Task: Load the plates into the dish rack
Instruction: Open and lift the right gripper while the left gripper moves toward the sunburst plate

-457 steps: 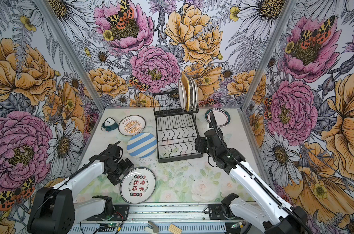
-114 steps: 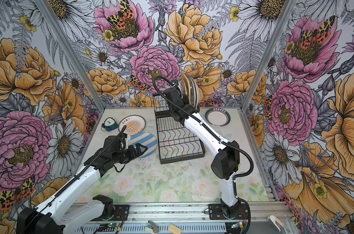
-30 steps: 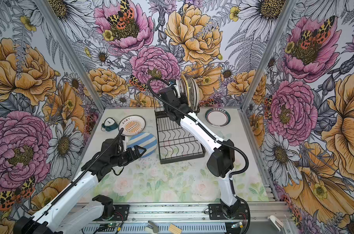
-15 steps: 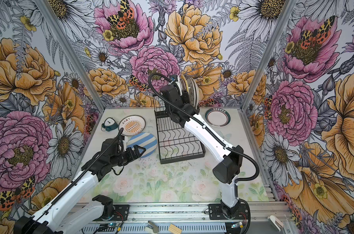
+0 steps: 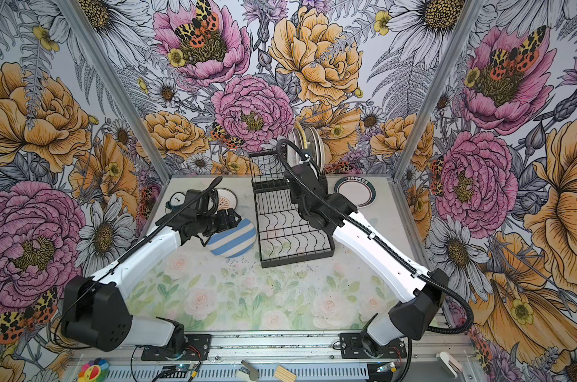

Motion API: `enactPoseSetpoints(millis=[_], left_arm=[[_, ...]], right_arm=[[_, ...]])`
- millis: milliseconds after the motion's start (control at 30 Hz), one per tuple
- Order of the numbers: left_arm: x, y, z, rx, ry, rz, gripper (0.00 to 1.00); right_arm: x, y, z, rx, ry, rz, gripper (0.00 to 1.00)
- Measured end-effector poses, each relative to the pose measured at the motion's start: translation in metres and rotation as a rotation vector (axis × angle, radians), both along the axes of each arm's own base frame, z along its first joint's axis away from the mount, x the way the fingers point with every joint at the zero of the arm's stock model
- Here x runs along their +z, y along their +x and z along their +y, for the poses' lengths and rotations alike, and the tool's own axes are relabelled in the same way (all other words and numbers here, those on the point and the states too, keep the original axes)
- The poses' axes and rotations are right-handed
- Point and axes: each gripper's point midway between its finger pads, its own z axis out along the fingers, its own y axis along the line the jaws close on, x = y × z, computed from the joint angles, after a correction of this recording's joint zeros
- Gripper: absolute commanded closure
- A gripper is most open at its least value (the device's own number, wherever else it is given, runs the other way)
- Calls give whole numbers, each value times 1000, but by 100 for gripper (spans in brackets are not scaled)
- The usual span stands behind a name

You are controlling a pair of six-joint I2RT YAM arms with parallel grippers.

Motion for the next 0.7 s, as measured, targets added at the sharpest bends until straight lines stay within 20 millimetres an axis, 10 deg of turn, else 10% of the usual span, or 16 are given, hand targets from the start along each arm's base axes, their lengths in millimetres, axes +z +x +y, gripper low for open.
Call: enactPoseSetpoints(millis=[267, 700], left_arm=[[-39, 64, -8, -50, 166, 60, 47], [-95, 122, -14, -44, 334, 130, 58]], right_arm=[[-60, -39, -26, -3, 79, 148, 39], [-62, -54, -68, -89, 169, 148, 39]])
